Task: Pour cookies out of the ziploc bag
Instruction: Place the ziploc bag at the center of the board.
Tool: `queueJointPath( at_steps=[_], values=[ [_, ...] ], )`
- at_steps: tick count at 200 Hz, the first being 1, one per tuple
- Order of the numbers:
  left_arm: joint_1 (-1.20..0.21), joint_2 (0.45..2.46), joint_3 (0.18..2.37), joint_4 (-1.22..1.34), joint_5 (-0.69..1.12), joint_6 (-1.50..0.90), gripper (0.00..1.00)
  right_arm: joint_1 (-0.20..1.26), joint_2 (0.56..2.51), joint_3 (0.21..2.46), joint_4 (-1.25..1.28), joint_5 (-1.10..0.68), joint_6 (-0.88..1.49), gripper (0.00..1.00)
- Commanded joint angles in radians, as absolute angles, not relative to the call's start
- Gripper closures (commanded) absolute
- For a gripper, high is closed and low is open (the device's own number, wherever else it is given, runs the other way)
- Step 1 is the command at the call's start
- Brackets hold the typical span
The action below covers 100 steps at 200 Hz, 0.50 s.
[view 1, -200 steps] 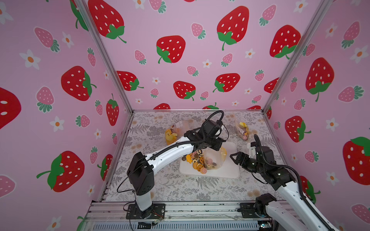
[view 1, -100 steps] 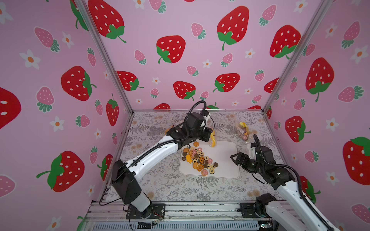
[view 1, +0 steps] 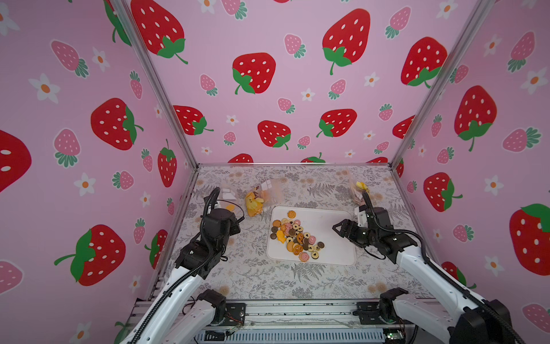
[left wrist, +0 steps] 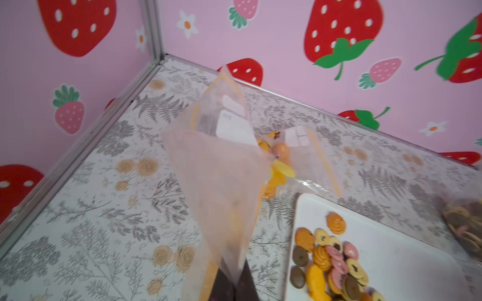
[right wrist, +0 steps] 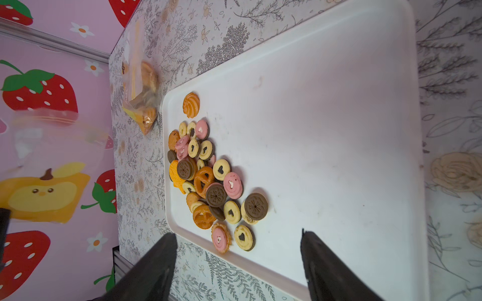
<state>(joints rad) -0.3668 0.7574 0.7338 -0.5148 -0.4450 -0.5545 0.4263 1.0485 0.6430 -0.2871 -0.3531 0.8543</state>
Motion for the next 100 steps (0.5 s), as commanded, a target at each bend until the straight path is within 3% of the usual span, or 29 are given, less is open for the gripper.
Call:
queueJointPath(
  at_steps=[1, 33, 47, 58, 69, 81, 92, 100],
  values=[
    [-0.350, 0.736, 0.648, -0.564, -0.544, -0.725, 1.00, 0.442, 1.074, 0.691, -0.229, -0.376, 0.837, 0.23],
    [-0.350, 0.758, 0.599, -0.614, -0.565, -0.794, 1.00, 0.444, 1.088, 0.687, -0.228, -0.378, 0.825, 0.23],
    [-0.348, 0.765, 0.585, -0.608, -0.556, -0.805, 0.75, 0.445, 1.090, 0.681, -0.230, -0.381, 0.824, 0.23],
    [-0.348, 0.773, 0.582, -0.590, -0.534, -0.788, 0.66, 0.444, 1.083, 0.674, -0.231, -0.382, 0.824, 0.23],
    [-0.348, 0.781, 0.589, -0.588, -0.528, -0.774, 0.62, 0.445, 1.071, 0.666, -0.233, -0.375, 0.824, 0.22],
    [-0.348, 0.784, 0.610, -0.610, -0.539, -0.770, 0.48, 0.445, 1.063, 0.660, -0.234, -0.368, 0.823, 0.22],
    [-0.349, 0.778, 0.639, -0.605, -0.534, -0.718, 0.42, 0.445, 1.060, 0.659, -0.239, -0.367, 0.818, 0.22],
    [-0.350, 0.780, 0.679, -0.605, -0.542, -0.682, 0.30, 0.445, 1.061, 0.661, -0.242, -0.368, 0.815, 0.22]
  ],
)
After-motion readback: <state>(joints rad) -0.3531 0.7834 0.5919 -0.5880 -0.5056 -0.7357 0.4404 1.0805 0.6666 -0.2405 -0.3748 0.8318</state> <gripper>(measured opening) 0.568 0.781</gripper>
